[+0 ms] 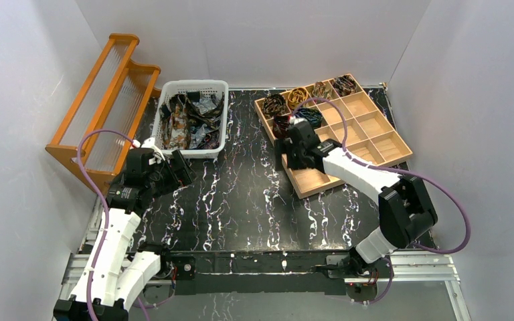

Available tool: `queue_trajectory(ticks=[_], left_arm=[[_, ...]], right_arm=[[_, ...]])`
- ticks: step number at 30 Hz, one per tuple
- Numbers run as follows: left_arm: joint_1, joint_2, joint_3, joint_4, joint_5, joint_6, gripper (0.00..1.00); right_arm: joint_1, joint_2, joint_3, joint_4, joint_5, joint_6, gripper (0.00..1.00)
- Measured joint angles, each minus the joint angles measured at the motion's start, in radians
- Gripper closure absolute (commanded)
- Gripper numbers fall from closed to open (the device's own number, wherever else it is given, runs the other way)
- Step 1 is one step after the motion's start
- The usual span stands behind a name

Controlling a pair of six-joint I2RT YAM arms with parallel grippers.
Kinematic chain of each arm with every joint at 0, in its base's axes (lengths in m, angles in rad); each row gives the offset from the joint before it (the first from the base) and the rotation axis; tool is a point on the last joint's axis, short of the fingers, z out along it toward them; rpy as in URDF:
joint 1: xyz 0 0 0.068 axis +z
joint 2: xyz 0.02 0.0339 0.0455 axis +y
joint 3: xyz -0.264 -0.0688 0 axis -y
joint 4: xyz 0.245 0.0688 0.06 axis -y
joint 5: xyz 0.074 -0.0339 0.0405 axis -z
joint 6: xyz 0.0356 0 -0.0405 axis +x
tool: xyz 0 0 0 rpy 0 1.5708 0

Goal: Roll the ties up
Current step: Move the storage box to the corner of the board.

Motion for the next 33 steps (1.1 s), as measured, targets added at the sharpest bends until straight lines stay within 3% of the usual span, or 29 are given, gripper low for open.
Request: queue_trajectory(ticks=[5, 18, 21, 25, 33], left_arm=[[0.0, 0.004, 0.003, 0.0, 0.0, 0.01, 0.02], [0.0, 0.021, 0.022, -0.008, -0.001, 0.025, 0.02], [0.0, 0.023, 0.022, -0.008, -0.001, 0.025, 0.02], [0.0, 0.026, 0.025, -0.01, -0.001, 0.025, 0.02], [0.0, 0.026, 0.026, -0.01, -0.011, 0.021, 0.02]], right_arm=[[0.0, -0.006, -0.161, -0.05, -0.077, 0.047, 0.01], [0.006, 0.03, -0.15, -0.005, -0.295, 0.053, 0.09], [0.053, 0.049, -0.125, 0.011, -0.309, 0.053, 0.05], [0.13, 0.108, 0.012, -0.077, -0.22, 0.041, 0.04], [0.156, 0.122, 0.209, -0.036, -0.175, 0.014, 0.06]])
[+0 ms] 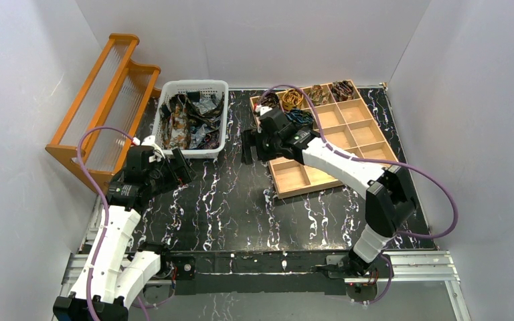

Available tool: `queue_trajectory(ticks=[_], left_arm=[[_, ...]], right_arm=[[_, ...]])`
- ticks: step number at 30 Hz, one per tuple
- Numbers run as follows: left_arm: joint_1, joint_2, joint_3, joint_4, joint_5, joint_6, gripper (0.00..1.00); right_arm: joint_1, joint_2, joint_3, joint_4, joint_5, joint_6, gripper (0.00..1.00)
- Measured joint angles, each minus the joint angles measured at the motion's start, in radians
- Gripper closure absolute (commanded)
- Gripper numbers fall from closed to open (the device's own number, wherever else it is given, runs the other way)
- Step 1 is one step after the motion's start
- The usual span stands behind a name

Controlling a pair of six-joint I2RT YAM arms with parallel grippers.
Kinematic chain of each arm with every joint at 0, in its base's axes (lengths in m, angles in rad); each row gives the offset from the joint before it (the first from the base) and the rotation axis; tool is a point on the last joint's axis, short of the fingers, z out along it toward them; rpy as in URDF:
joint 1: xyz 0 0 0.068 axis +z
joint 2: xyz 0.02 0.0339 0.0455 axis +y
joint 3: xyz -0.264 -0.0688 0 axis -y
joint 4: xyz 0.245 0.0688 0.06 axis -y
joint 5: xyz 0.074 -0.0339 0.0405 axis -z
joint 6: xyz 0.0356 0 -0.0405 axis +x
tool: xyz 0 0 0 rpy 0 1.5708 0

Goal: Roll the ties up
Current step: Move the storage box to the corner of the board.

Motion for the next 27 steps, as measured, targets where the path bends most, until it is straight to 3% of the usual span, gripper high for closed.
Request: queue_trajectory(ticks=[6, 14, 27], left_arm=[[0.0, 0.0, 0.019, -0.008, -0.014, -0.005, 0.02], [0.0, -0.021, 0.05, -0.017, -0.026, -0.005, 0.02], [0.0, -0.022, 0.05, -0.029, -0.022, -0.015, 0.02]], right_arm=[[0.0, 0.201, 0.155, 0.106, 0.022, 0.004, 0.09], [-0.008, 0.535, 0.349, 0.121, 0.2, -0.023, 0.09], [-0.058, 0.727, 0.634, 0.084, 0.351, -0.04, 0.05]])
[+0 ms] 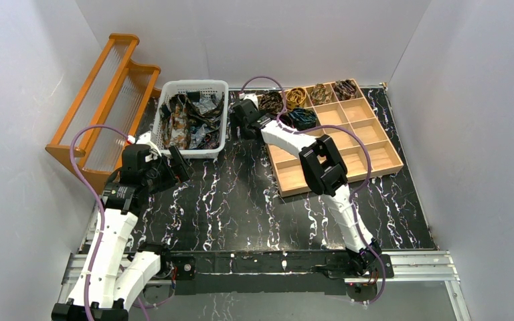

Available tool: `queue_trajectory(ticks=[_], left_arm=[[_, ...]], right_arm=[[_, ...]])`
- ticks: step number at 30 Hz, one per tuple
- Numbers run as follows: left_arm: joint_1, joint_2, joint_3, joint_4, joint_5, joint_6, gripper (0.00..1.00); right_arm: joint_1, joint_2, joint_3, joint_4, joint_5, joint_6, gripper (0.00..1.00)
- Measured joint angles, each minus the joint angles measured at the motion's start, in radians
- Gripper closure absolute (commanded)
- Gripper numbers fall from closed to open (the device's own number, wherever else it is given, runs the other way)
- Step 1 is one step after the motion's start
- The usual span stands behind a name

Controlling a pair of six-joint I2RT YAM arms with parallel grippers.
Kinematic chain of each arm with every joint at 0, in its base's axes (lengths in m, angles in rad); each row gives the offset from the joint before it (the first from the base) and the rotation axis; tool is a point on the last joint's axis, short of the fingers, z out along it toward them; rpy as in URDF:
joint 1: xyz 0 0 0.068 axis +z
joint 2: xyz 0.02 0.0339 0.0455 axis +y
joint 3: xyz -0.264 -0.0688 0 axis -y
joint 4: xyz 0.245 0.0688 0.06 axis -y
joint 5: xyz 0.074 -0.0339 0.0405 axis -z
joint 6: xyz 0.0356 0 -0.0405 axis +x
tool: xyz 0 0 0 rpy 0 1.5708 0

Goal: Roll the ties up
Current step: Move the storage box to the corner of the board.

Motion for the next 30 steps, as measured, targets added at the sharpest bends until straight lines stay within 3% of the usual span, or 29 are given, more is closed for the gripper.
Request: queue_trajectory(ticks=[16, 30], left_arm=[[0.0, 0.003, 0.0, 0.002, 0.016, -0.014, 0.02], [0.0, 0.017, 0.0, 0.003, 0.023, -0.011, 0.02]], right_arm=[[-0.104, 0.141, 0.214, -0.121, 0.079, 0.032, 0.05], [-0.128, 0.187, 0.303, -0.195, 0.085, 0.05, 0.04]])
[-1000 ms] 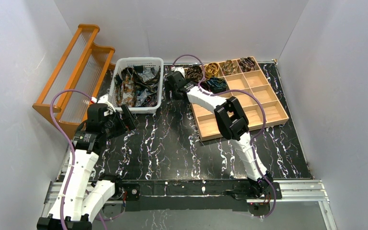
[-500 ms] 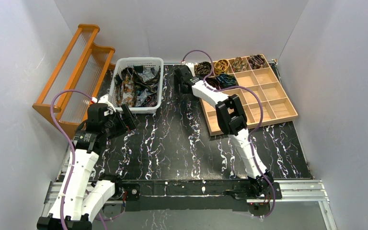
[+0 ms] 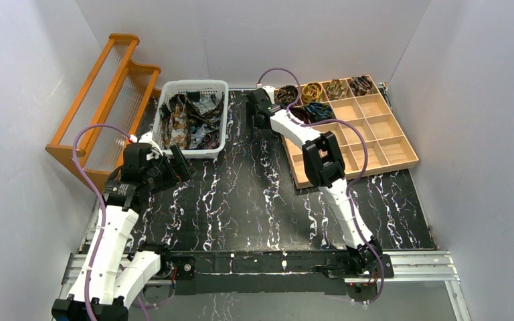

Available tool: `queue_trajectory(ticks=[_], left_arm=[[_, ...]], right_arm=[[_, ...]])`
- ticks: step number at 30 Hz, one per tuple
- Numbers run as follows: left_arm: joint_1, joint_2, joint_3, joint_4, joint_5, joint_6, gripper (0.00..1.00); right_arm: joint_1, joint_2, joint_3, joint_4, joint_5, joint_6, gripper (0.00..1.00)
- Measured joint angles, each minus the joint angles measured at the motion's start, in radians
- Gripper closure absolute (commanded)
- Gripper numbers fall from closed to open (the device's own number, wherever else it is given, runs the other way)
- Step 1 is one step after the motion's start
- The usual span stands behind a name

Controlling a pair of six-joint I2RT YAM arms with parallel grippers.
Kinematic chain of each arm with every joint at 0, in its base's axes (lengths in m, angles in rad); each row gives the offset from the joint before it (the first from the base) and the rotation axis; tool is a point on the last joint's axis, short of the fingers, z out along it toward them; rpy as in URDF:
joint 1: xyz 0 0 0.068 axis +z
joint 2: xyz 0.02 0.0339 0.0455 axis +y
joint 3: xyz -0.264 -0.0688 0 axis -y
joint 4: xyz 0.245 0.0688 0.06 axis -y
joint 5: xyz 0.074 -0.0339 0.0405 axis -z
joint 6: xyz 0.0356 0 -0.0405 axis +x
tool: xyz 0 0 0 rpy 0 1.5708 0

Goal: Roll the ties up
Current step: Move the storage box to the corner of the board.

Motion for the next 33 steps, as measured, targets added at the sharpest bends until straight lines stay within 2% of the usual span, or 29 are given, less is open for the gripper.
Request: queue_trajectory(ticks=[4, 7, 10, 15, 18, 20, 22, 28, 33], left_arm=[[0.0, 0.033, 0.024, 0.0, -0.005, 0.021, 0.02], [0.0, 0.085, 0.074, 0.0, -0.018, 0.049, 0.02], [0.0, 0.164, 0.143, 0.003, -0.036, 0.079, 0.02], [0.0, 0.346, 0.253, 0.04, -0.066, 0.138, 0.02], [0.0, 0.449, 0.307, 0.066, -0.076, 0.176, 0.09], [0.0, 0.522, 0.349, 0.089, -0.087, 0.203, 0.18], [0.0, 0.601, 0.393, 0.114, -0.108, 0.23, 0.22], [0.0, 0.867, 0.555, 0.154, -0.193, 0.305, 0.32], [0.0, 1.095, 0.74, 0.151, -0.238, 0.353, 0.39]], right_arm=[[-0.012, -0.072, -0.106, 0.045, -0.119, -0.037, 0.02], [-0.024, -0.187, -0.264, 0.071, -0.253, -0.055, 0.01], [-0.029, -0.328, -0.422, 0.104, -0.351, -0.06, 0.01], [-0.031, -0.67, -0.722, 0.205, -0.426, -0.045, 0.01], [-0.03, -0.889, -0.899, 0.299, -0.43, -0.009, 0.01], [-0.029, -0.985, -0.972, 0.328, -0.435, 0.012, 0.01], [-0.03, -1.059, -1.033, 0.346, -0.447, 0.037, 0.01], [-0.031, -1.177, -1.163, 0.346, -0.526, 0.097, 0.01], [-0.031, -1.229, -1.204, 0.34, -0.621, 0.145, 0.01]])
